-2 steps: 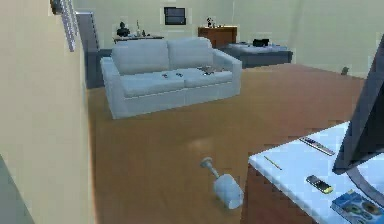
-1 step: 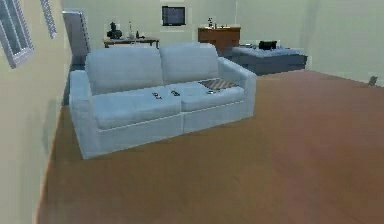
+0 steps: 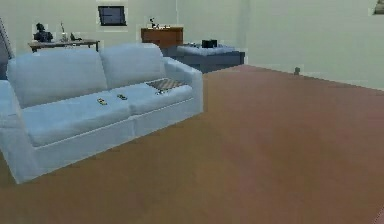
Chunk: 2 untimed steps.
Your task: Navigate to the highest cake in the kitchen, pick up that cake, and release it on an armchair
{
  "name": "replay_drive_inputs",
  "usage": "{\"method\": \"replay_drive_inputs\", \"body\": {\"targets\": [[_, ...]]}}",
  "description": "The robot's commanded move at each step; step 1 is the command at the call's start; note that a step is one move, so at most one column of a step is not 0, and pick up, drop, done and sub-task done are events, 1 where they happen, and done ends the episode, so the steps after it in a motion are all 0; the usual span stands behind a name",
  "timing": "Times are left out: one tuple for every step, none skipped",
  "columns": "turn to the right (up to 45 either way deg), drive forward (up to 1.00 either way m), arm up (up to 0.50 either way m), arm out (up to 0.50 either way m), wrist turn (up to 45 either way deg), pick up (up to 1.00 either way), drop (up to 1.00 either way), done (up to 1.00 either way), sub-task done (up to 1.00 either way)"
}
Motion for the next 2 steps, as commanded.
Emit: {"method": "replay_drive_inputs", "body": {"targets": [[0.0,0.30,0.00,0.00,0.0,0.00,0.00,0.00,0.00],[9.0,0.00,0.00,0.00,0.0,0.00,0.00,0.00,0.00]]}}
